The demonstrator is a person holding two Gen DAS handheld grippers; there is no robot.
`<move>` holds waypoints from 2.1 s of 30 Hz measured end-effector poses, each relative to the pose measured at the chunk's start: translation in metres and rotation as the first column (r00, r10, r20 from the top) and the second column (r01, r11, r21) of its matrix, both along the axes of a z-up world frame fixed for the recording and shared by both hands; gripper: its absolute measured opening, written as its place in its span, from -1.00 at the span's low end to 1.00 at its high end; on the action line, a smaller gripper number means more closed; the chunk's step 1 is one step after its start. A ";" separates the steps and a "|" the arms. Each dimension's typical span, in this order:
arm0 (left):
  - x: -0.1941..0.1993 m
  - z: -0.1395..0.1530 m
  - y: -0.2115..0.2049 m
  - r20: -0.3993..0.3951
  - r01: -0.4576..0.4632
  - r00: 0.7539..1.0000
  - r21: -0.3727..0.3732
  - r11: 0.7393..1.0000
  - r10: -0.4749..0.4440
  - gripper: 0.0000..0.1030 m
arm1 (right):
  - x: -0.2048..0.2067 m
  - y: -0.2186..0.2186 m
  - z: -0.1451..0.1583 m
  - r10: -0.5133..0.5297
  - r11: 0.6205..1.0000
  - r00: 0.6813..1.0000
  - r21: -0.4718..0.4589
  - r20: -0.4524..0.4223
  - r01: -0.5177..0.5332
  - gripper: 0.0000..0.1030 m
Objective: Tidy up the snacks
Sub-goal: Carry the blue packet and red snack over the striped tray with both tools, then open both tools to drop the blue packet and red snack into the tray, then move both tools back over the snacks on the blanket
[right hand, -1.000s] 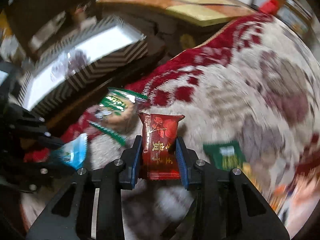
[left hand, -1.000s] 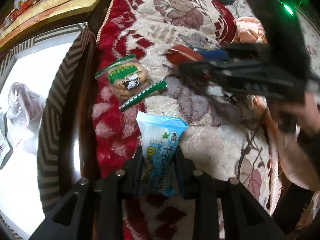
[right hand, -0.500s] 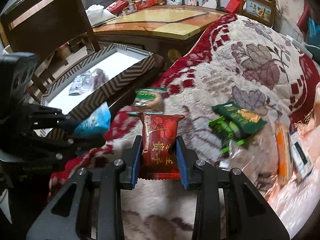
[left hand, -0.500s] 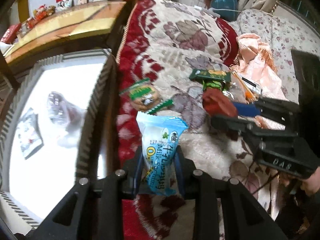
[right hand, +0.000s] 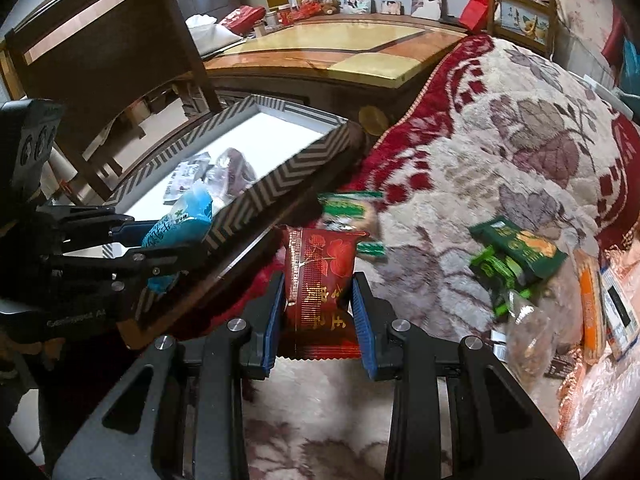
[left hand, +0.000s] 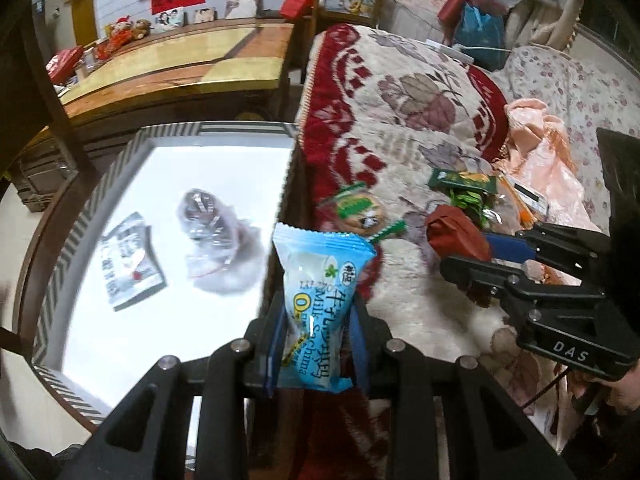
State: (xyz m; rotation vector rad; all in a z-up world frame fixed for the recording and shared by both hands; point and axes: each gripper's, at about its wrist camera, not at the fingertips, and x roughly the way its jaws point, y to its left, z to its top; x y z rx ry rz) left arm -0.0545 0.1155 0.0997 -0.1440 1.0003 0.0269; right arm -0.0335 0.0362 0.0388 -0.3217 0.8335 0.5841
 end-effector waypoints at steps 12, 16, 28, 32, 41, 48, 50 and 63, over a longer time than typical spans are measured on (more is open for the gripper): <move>0.000 -0.004 0.029 -0.007 -0.061 0.998 0.038 0.997 0.061 -0.39 | 0.009 0.027 -0.004 0.009 1.000 1.000 0.014 -0.028 -0.008 -0.39; -0.001 -0.008 0.043 -0.011 -0.091 0.996 0.050 0.995 0.092 -0.39 | 0.015 0.041 -0.004 0.026 0.999 0.999 0.025 -0.040 -0.025 -0.39; -0.008 -0.027 0.090 -0.056 -0.169 0.983 0.087 0.982 0.174 -0.39 | 0.039 0.101 -0.008 0.095 0.995 0.993 0.049 -0.065 -0.092 -0.39; -0.008 -0.030 0.102 -0.064 -0.187 0.979 0.075 0.979 0.192 -0.39 | 0.050 0.125 -0.015 0.116 0.993 0.989 0.031 -0.087 -0.114 -0.39; -0.005 -0.038 0.125 -0.091 -0.213 0.971 0.107 0.971 0.223 -0.39 | 0.060 0.172 -0.047 0.167 0.985 0.974 -0.014 -0.153 -0.171 -0.39; -0.005 -0.039 0.130 -0.097 -0.246 0.961 0.117 0.962 0.257 -0.31 | 0.049 0.177 -0.049 0.241 0.970 0.955 0.008 -0.171 -0.243 -0.35; -0.006 -0.038 0.131 -0.093 -0.260 0.958 0.127 0.957 0.273 0.15 | 0.045 0.170 -0.049 0.257 0.966 0.947 0.041 -0.194 -0.254 -0.35; -0.007 0.000 0.083 0.001 -0.244 0.969 0.128 0.961 0.246 0.56 | 0.035 0.069 0.008 0.068 0.986 0.992 0.159 -0.103 -0.051 -0.31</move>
